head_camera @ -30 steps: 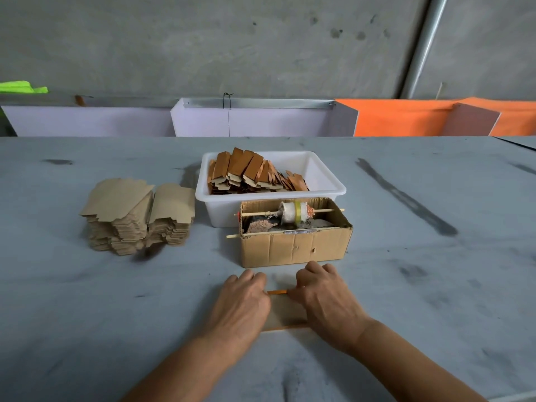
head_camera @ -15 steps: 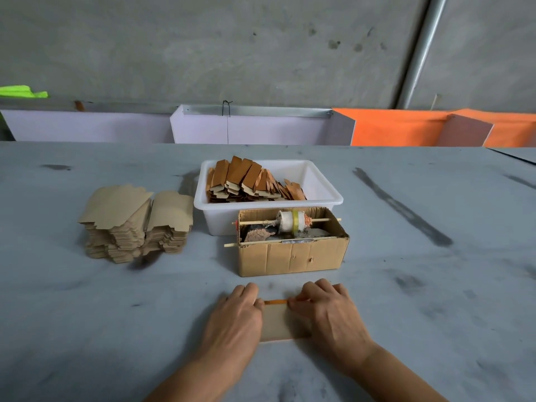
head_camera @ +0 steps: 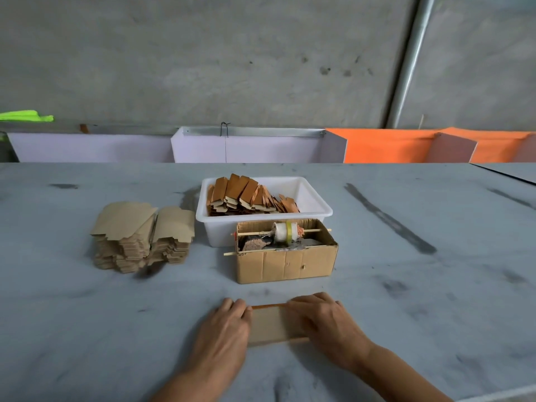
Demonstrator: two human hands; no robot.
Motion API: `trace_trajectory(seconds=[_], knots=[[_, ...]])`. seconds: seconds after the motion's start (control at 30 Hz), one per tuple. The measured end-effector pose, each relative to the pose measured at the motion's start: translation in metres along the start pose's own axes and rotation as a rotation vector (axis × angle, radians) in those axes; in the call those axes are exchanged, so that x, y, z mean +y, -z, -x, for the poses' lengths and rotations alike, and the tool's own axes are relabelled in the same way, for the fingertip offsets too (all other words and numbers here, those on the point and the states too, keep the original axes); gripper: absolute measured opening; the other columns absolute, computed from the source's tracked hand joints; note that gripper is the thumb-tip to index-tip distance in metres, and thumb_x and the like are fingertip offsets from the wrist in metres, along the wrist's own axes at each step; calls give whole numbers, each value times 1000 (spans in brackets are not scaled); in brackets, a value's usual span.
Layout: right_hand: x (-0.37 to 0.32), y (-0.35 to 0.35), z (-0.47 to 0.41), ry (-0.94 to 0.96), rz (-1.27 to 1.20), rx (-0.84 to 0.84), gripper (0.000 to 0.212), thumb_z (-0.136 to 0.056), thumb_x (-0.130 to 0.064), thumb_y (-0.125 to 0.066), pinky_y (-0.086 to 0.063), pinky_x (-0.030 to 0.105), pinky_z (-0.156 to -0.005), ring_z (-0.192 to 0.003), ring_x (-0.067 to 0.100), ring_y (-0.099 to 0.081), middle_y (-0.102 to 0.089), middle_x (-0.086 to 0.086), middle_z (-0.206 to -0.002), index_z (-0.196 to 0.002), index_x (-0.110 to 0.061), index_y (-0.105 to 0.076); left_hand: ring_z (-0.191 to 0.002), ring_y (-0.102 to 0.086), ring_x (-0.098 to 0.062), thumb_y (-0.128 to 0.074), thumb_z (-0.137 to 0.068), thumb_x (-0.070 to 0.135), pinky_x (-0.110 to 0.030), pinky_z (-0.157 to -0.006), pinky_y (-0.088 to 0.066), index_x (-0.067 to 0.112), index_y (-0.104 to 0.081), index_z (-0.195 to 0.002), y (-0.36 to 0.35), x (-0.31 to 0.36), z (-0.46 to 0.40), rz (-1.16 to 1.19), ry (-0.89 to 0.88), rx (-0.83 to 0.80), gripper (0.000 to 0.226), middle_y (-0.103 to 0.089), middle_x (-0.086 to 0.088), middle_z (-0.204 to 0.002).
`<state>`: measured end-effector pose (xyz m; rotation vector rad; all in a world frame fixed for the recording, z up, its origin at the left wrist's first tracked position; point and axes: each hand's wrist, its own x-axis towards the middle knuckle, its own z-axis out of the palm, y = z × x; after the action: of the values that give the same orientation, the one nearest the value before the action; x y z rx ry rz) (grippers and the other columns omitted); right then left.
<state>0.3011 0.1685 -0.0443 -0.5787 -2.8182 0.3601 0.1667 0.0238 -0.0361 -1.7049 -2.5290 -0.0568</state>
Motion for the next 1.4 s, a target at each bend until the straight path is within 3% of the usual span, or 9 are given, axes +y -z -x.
trace_trajectory(seconds=[0.13, 0.3, 0.4, 0.5, 0.6, 0.77, 1.0, 1.13, 1.4], knots=[[0, 3, 14, 31, -31, -32, 35, -87, -51, -50, -30, 23, -97, -123, 5, -35, -41, -25, -136, -117, -35, -60, -123, -35, -17, -34, -85, -3, -28, -101, -33, 21, -43, -131, -2, -6, -3, 51, 7, 38, 53, -40, 5, -131], [-3, 2, 15, 16, -154, 88, 19, -84, -16, -62, -39, 18, -92, -111, 11, -50, -62, -11, -118, -94, -23, -75, -125, -37, -11, -38, -82, -5, -19, -102, -30, 23, -46, -136, -4, -15, -4, 219, 10, 95, 61, -45, 10, -136], [-3, 3, 14, -44, -291, 173, 14, -80, -1, -67, -44, 20, -88, -100, 17, -59, -68, -10, -97, -85, -11, -76, -122, -46, -12, -38, -87, -8, -11, -99, -27, 14, -53, -133, -4, -22, -6, 520, 62, 219, 53, -53, 3, -133], [2, 9, 11, -140, -444, 207, 10, -83, 1, -66, -47, 23, -80, -89, 19, -65, -70, -6, -87, -82, -7, -73, -106, -58, -17, -40, -88, -15, -18, -92, -39, 6, -61, -121, 1, -23, -7, 982, 249, 277, 45, -62, -4, -118], [5, 16, 9, -205, -543, 181, 10, -89, -8, -62, -48, 27, -79, -89, 11, -63, -70, -7, -90, -86, -13, -70, -80, -58, -14, -38, -83, -20, -22, -67, -46, 15, -65, -112, 2, -21, -4, 1317, 384, 205, 53, -66, 0, -96], [5, 20, 6, -251, -609, 231, 14, -90, -11, -61, -45, 19, -66, -74, 8, -57, -66, -8, -77, -79, -17, -67, -50, -46, -9, -62, -79, -11, -19, -50, -38, 27, -66, -93, 4, -12, -9, 1381, 376, 214, 40, -54, -3, -59], [-8, 32, -5, -447, -995, 414, 10, -89, -11, -61, -45, 10, -55, -64, -2, -58, -66, -5, -76, -90, -18, -68, -50, -61, -9, -64, -84, -2, -18, -52, -53, 4, -61, -71, 13, 0, -25, 1678, 546, 298, 15, -64, -4, -55], [-13, 32, -1, -592, -914, 534, 15, -90, -16, -60, -46, 20, -64, -77, 10, -57, -65, -3, -89, -104, -16, -67, -56, -63, -14, -64, -86, 4, -20, -53, -55, 2, -61, -76, 14, -1, -27, 1720, 674, 317, 10, -65, -8, -63], [-32, 34, -6, -701, -1141, 360, 12, -94, -13, -55, -34, 18, -37, -38, 8, -46, -63, 1, -52, -100, -11, -64, -58, -64, -17, -63, -88, 6, -20, -49, -54, 2, -60, -79, 17, 5, -26, 1725, 742, 281, 10, -66, -11, -68]])
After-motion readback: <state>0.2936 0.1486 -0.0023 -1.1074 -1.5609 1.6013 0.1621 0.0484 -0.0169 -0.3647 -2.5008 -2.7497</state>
